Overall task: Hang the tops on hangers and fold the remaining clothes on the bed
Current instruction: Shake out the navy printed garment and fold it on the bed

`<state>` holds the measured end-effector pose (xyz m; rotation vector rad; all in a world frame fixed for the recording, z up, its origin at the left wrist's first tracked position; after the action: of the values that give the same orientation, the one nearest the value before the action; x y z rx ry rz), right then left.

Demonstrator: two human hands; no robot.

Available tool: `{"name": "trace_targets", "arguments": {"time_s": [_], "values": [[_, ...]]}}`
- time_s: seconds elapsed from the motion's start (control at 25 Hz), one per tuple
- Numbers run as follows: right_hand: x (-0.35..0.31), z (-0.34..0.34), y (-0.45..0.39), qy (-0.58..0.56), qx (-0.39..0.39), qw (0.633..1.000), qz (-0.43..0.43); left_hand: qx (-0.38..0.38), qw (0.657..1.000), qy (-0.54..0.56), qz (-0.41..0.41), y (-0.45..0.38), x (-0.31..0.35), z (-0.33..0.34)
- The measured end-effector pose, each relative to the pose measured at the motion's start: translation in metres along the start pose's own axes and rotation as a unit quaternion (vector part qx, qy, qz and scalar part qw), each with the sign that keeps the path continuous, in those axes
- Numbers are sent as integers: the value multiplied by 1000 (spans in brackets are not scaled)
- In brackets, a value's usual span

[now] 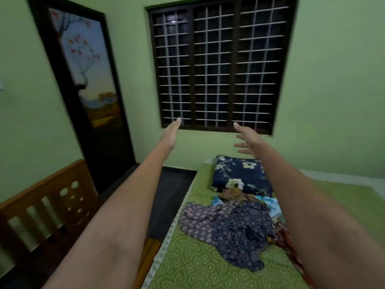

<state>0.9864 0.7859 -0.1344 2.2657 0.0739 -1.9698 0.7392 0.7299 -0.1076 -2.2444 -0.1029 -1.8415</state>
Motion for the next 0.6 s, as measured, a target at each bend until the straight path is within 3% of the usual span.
{"name": "trace_targets", "arguments": {"time_s": [0.12,0.28,0.48,0.6], "values": [[5,-33,-21,-29,71,997,4,-61,998,5,20,-57,5,27],[33,-43,-45,-14,97,994,45,-113,994,2,9,-119,-16,60],[157,-44,-78,25,141,970,196,-188,976,-76,-77,-165,-143,123],[259,-35,-89,47,129,936,324,-238,945,-174,-138,-166,-248,160]]}}
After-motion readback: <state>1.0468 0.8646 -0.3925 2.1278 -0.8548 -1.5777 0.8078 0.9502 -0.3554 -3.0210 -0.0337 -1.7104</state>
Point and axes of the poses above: each hand's wrist, its own y-axis away from the middle knuckle, its own z-axis out of the palm, x = y × z, the point moved 7 cm from there along -y, towards the middle knuckle
